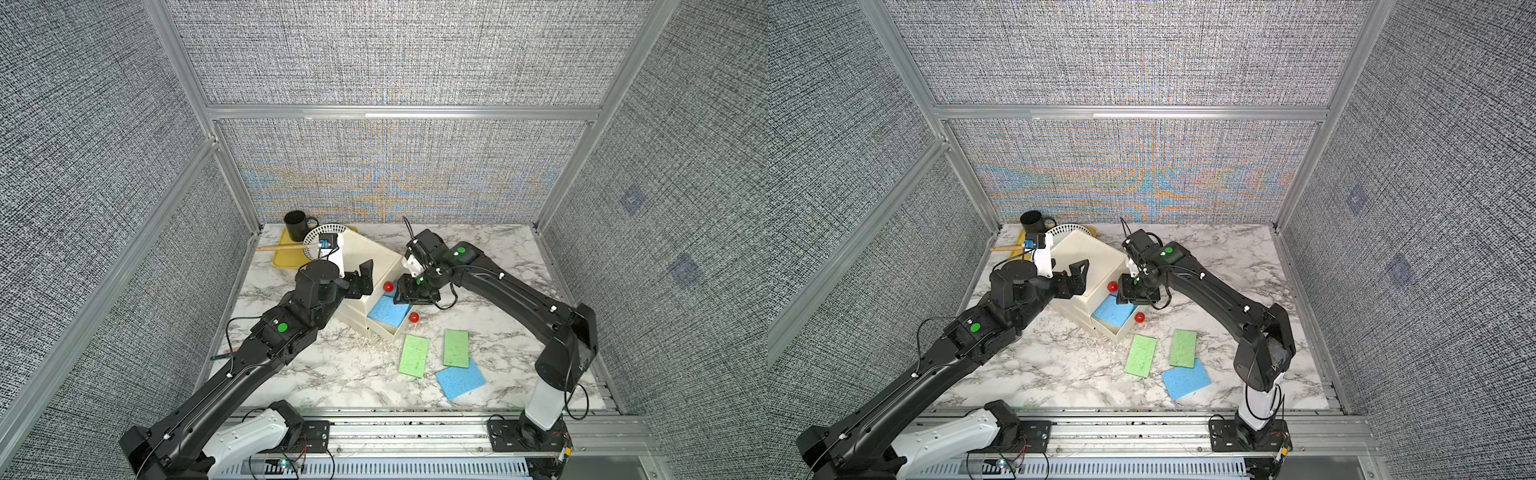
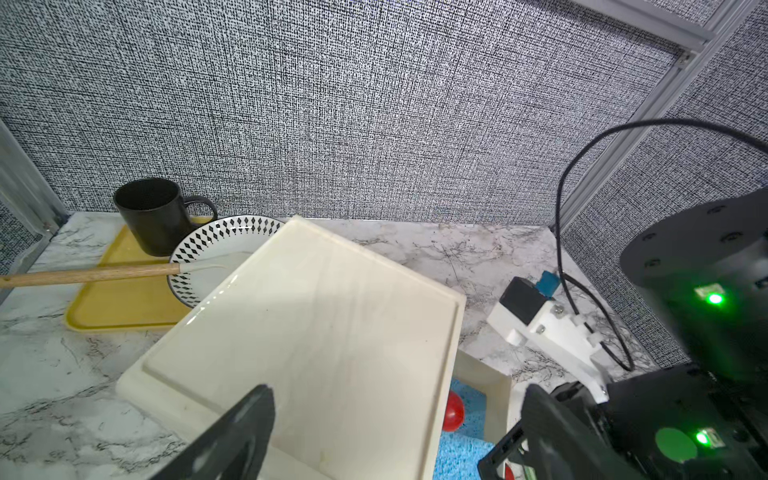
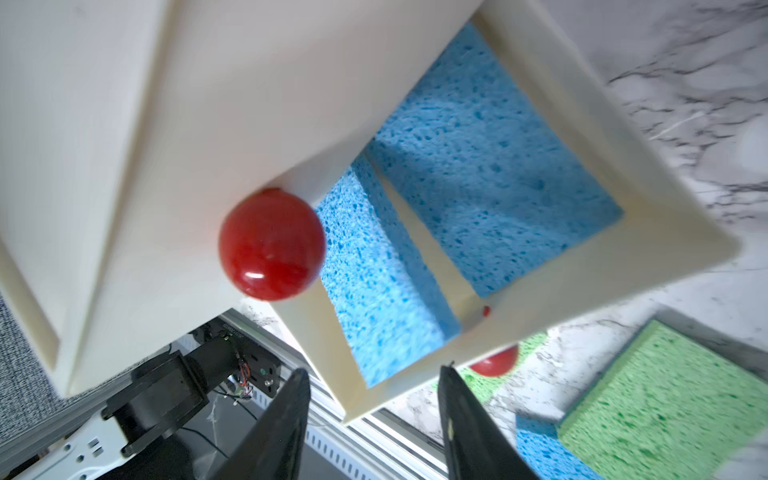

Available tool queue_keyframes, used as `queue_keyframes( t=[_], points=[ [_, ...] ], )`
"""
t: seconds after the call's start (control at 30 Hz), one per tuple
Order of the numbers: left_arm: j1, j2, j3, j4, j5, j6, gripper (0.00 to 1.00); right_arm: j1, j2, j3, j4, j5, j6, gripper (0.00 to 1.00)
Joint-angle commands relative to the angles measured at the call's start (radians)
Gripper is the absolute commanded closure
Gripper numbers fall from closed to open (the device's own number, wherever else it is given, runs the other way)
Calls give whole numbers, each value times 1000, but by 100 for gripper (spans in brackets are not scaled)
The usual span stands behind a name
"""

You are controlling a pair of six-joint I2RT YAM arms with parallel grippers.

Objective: Please put the sticky notes in the drawer by color
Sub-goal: Place the sponge in the drawer.

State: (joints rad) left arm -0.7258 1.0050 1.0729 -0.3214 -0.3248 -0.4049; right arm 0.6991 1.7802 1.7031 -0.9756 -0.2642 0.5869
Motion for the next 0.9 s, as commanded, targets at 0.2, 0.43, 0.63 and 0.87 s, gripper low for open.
queue_keyframes(
  t=[0.2, 0.43, 0.63, 0.87],
  points=[
    [0, -9, -4, -18, -16, -10, 6, -86, -19, -24, 36, -40, -47, 67],
    [0, -10, 2, -28, -22, -7, 6, -95, 56, -7, 73, -87, -60, 90],
    [0, -11, -4, -28, -23, -14, 6, -86, 113, 0, 94, -113, -49, 97],
    [0, -8, -4, -27, -23, -13, 6, -53, 179, 12, 84, -101, -38, 98]
  ],
)
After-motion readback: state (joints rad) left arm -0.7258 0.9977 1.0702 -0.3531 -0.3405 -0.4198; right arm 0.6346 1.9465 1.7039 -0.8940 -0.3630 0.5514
